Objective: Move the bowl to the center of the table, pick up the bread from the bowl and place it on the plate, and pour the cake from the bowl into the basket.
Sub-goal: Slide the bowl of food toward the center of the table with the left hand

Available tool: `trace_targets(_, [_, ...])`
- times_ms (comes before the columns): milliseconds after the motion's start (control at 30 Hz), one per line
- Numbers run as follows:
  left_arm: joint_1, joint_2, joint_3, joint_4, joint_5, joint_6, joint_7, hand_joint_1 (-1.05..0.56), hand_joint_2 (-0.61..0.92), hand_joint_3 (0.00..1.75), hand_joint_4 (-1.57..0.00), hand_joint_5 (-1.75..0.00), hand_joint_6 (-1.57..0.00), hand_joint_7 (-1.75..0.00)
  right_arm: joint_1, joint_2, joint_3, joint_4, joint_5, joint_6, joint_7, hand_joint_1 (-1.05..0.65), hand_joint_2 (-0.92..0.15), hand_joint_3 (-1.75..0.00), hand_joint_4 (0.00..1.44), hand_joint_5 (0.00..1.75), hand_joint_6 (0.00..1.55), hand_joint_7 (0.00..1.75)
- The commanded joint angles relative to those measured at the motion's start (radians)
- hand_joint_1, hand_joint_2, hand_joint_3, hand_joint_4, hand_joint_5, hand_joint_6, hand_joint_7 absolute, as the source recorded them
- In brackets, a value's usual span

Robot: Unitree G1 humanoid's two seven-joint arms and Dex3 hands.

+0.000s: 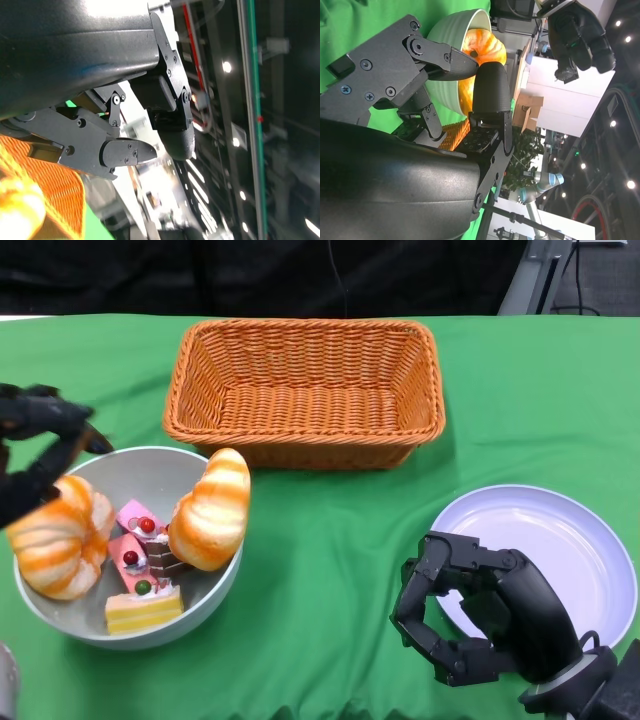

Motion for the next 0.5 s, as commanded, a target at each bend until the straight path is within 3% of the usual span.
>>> trace_targets(33, [-0.037, 0.029, 0.036, 0.074, 0.038, -0.039, 0.066, -0.19, 0.92, 0.30, -0.89, -0.79, -1.10, -0.06, -0.007, -0.007, -0.002, 0.000, 0.001, 0.002, -0.003, -0.21, -0.52, -0.93, 0.88, 1.64, 0.82, 1.36])
trace_targets(200, [-0.057, 0.047, 0.054, 0.126, 0.065, -0.046, 0.126, -0.32, 0.92, 0.29, -0.95, -0.58, -1.08, -0.01, -0.009, -0.006, -0.005, 0.007, -0.006, -0.009, -0.009, -0.23, -0.52, -0.91, 0.89, 1.63, 0.83, 1.35])
trace_targets(367, [-0.075, 0.069, 0.059, 0.180, 0.086, -0.030, 0.160, -0.45, 0.92, 0.23, -0.98, -0.19, -0.95, 0.00, -0.008, -0.008, -0.005, 0.002, -0.003, -0.001, -0.009, -0.22, -0.52, -0.92, 0.89, 1.63, 0.83, 1.36])
trace_targets(500, [-0.090, 0.097, 0.059, 0.246, 0.136, -0.039, 0.206, -0.49, 0.92, 0.23, -0.93, -0.08, -0.90, 0.00, -0.007, -0.011, -0.005, 0.001, 0.001, -0.003, -0.003, -0.20, -0.50, -0.96, 0.88, 1.63, 0.82, 1.36])
